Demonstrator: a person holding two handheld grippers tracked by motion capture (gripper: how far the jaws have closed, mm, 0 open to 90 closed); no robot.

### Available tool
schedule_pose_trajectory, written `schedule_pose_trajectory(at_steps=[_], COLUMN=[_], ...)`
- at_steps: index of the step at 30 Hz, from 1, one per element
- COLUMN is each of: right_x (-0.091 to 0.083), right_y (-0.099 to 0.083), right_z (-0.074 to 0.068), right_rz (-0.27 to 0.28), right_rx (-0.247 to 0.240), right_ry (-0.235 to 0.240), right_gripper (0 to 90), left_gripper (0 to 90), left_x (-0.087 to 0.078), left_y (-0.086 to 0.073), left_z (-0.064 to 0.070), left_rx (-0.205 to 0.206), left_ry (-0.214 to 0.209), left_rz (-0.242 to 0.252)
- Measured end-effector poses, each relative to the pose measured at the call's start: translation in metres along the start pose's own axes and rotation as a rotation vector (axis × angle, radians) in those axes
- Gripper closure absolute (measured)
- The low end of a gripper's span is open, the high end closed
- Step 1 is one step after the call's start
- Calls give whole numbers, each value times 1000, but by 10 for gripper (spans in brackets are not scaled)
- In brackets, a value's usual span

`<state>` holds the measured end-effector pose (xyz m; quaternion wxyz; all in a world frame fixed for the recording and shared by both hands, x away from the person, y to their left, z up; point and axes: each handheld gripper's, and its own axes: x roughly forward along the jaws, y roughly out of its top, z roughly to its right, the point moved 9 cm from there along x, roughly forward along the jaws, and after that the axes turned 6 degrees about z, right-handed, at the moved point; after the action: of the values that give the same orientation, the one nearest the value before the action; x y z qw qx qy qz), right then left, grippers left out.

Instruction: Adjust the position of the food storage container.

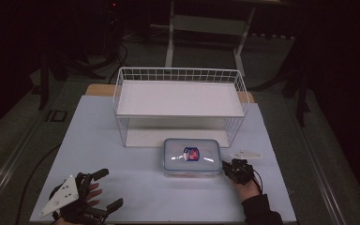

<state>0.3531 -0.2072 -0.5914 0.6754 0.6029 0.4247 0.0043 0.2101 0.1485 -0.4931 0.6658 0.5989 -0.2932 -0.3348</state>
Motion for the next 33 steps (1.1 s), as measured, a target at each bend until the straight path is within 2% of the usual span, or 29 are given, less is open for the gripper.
schedule_pose_trajectory(at_steps=[4,14,17,23,28,33], right_x=[2,10,13,19,20,6], right_y=[1,5,7,10,11,16], right_z=[-5,-24,-26,-31,-32,-26], right_rz=[1,-1,1,3,3,35], right_rx=[7,-23,-35,-25,-50,-62], right_ry=[12,53,50,65,50,21], right_gripper=[900,900,900,900,887,839], left_gripper=[0,0,0,0,0,0], left_x=[0,1,1,2,3,2], left_y=[0,-2,-2,-3,-5,-5], left_z=[0,0,1,1,1,-4], left_rx=[2,-1,4,4,17,13], left_ry=[-1,-5,-7,-10,1,30], left_rz=[-1,-9,-11,-17,-34,-30])
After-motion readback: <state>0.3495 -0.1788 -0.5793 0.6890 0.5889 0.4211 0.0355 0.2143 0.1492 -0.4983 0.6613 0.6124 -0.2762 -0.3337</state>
